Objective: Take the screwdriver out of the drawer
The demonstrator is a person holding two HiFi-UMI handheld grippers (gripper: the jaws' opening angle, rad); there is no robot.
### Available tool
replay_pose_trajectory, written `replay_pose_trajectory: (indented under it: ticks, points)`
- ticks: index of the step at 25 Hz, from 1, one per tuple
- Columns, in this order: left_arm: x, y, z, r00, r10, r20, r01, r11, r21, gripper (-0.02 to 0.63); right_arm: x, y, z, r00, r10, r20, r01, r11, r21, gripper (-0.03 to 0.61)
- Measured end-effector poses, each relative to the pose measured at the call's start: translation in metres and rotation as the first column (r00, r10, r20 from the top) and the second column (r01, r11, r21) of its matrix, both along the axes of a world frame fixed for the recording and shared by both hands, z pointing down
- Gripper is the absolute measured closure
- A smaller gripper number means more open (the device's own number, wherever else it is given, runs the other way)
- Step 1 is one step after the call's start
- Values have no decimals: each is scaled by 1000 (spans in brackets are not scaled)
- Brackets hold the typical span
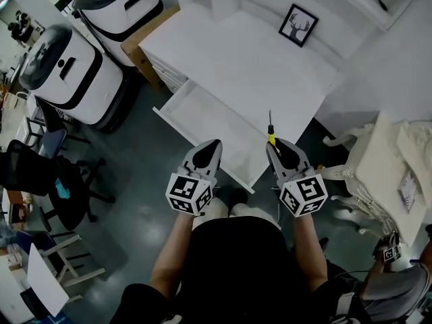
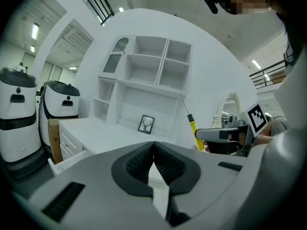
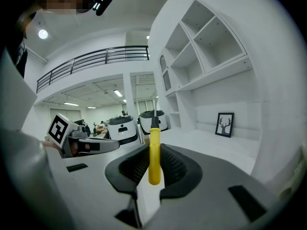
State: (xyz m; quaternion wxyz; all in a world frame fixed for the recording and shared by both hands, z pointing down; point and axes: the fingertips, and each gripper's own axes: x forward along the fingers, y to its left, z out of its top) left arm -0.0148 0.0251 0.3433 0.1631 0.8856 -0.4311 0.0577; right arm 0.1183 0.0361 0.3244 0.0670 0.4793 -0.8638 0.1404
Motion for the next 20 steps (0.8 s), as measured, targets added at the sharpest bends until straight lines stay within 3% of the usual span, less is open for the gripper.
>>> replay_pose_trajectory:
  ticks: [20]
  points:
    - [5, 13, -1, 1000, 21, 5, -21, 1000, 3, 591, 1, 18, 3, 1000, 8, 30, -8, 1000, -7, 495]
